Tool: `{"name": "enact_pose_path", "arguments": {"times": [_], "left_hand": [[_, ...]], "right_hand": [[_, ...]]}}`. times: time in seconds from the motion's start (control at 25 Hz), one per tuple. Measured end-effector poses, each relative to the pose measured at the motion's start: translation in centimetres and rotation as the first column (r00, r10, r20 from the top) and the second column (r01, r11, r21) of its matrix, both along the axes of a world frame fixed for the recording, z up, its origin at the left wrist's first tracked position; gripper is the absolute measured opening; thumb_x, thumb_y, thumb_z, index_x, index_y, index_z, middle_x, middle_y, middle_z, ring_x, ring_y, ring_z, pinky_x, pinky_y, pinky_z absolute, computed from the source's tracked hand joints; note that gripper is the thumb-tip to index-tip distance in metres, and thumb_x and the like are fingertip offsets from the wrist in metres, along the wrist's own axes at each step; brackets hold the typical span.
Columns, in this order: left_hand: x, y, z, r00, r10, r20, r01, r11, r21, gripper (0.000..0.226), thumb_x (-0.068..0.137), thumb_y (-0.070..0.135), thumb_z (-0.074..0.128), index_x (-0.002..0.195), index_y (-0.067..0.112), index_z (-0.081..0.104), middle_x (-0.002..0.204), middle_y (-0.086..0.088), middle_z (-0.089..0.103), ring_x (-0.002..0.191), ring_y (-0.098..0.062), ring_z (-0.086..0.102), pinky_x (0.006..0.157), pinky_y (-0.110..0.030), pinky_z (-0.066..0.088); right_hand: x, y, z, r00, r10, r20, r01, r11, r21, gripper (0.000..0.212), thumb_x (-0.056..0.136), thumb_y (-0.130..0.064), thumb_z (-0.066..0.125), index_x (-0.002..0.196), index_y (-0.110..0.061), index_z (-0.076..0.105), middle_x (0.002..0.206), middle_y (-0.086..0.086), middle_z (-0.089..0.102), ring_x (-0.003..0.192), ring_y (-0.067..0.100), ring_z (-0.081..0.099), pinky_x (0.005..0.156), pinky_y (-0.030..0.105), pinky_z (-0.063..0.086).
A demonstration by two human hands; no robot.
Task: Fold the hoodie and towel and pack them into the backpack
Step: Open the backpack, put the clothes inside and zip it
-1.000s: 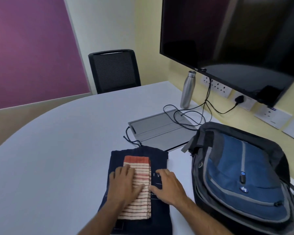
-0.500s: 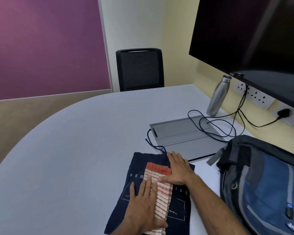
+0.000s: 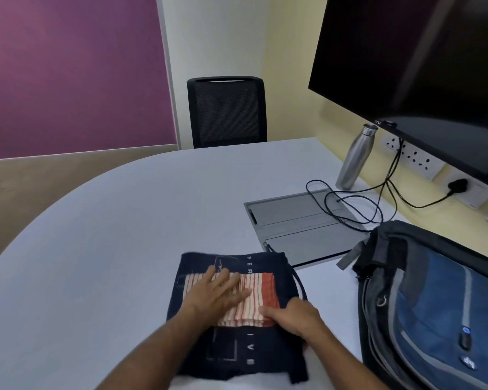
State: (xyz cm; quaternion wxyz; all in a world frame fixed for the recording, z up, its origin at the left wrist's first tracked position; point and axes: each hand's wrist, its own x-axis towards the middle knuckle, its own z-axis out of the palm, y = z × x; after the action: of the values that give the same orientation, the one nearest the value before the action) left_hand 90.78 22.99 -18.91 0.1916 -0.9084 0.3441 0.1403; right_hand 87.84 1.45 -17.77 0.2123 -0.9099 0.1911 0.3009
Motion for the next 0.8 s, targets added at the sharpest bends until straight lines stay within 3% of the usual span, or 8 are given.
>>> {"name": "enact_pose_path", "arguments": {"times": [0.16, 0.24, 0.32, 0.4, 0.48, 0.56, 0.68, 0.8], "left_hand": [[-0.6, 1.7, -0.9, 0.997, 0.065, 0.037, -0.063, 0.996, -0.062, 0.095, 0.099, 0.021, 0.059, 0.154, 0.044, -0.015, 0.163, -0.011, 0.007, 0.143, -0.036, 0.021, 0.115, -0.052, 0.021], [-0.7, 2.5, -1.2, 0.991, 0.129, -0.047, -0.133, 0.984, -0.115, 0.090, 0.100, 0.019, 0.055, 0.153, 0.050, -0.010, 0.167, -0.006, 0.001, 0.145, -0.034, 0.019, 0.117, -0.053, 0.019], [-0.4, 3.3, -1.0, 0.972, 0.185, -0.147, -0.213, 0.954, -0.209, 0.084, 0.096, 0.018, 0.055, 0.155, 0.051, 0.005, 0.168, 0.002, 0.007, 0.146, -0.030, 0.021, 0.117, -0.052, 0.019], [0.3, 3.4, -0.8, 0.933, 0.265, -0.244, -0.345, 0.850, -0.398, 0.064, 0.096, 0.023, 0.049, 0.152, 0.046, 0.028, 0.162, 0.007, 0.029, 0.142, -0.024, 0.028, 0.117, -0.049, 0.021], [0.8, 2.9, -1.1, 0.916, 0.312, -0.253, -0.401, 0.748, -0.529, 0.044, 0.099, 0.036, 0.044, 0.143, 0.036, 0.043, 0.148, 0.008, 0.048, 0.138, -0.020, 0.034, 0.118, -0.047, 0.022], [0.9, 2.1, -1.4, 0.906, 0.343, -0.250, -0.424, 0.701, -0.574, 0.047, 0.096, 0.050, 0.053, 0.138, 0.030, 0.046, 0.139, 0.006, 0.050, 0.130, -0.016, 0.042, 0.114, -0.041, 0.033], [1.0, 1.7, -2.1, 0.852, 0.384, -0.355, -0.523, 0.615, -0.590, 0.076, 0.082, 0.050, 0.071, 0.146, 0.028, 0.035, 0.148, 0.001, 0.037, 0.131, -0.019, 0.042, 0.109, -0.039, 0.040], [1.4, 1.8, -2.2, 0.862, 0.391, -0.322, -0.505, 0.625, -0.595, 0.059, 0.079, 0.054, 0.066, 0.129, 0.030, 0.045, 0.130, 0.005, 0.056, 0.119, -0.017, 0.049, 0.108, -0.045, 0.040]], "right_hand": [[-4.7, 2.7, -0.6, 0.962, -0.241, -0.129, 0.272, 0.893, 0.358, 0.086, 0.064, -0.072, 0.073, 0.112, -0.003, 0.059, 0.095, 0.013, 0.071, 0.070, 0.025, 0.074, 0.061, 0.040, 0.062], [-6.4, 3.3, -1.0, 0.953, -0.231, -0.198, 0.298, 0.840, 0.454, 0.077, 0.061, -0.062, 0.080, 0.112, -0.007, 0.062, 0.098, 0.009, 0.071, 0.074, 0.021, 0.074, 0.065, 0.041, 0.063], [-7.7, 3.0, -0.9, 0.975, -0.136, -0.175, 0.203, 0.865, 0.459, 0.091, 0.056, -0.058, 0.083, 0.130, -0.015, 0.054, 0.109, 0.001, 0.068, 0.080, 0.015, 0.073, 0.066, 0.034, 0.062], [-7.6, 2.0, -1.1, 0.982, 0.132, 0.135, -0.157, 0.968, 0.196, 0.090, 0.050, -0.071, 0.077, 0.126, -0.029, 0.049, 0.110, -0.012, 0.062, 0.087, 0.008, 0.066, 0.072, 0.026, 0.055], [-6.8, 0.8, -2.1, 0.740, 0.524, 0.422, -0.471, 0.851, -0.232, 0.092, 0.047, -0.079, 0.069, 0.123, -0.036, 0.038, 0.124, -0.011, 0.052, 0.109, 0.012, 0.055, 0.089, 0.024, 0.047], [-5.3, 0.1, -3.5, 0.481, 0.762, 0.434, -0.610, 0.646, -0.459, 0.122, 0.043, -0.081, 0.068, 0.145, -0.027, 0.030, 0.153, 0.007, 0.033, 0.138, 0.032, 0.037, 0.109, 0.047, 0.035], [-2.7, 0.8, -3.8, 0.281, 0.919, 0.275, -0.750, 0.389, -0.534, 0.140, 0.043, -0.081, 0.073, 0.156, -0.021, 0.015, 0.161, 0.019, 0.018, 0.147, 0.041, 0.018, 0.114, 0.061, 0.016], [-1.0, 1.4, -3.2, 0.180, 0.959, 0.217, -0.789, 0.273, -0.550, 0.139, 0.046, -0.084, 0.071, 0.156, -0.020, 0.015, 0.160, 0.019, 0.023, 0.147, 0.040, 0.023, 0.116, 0.063, 0.022]]}}
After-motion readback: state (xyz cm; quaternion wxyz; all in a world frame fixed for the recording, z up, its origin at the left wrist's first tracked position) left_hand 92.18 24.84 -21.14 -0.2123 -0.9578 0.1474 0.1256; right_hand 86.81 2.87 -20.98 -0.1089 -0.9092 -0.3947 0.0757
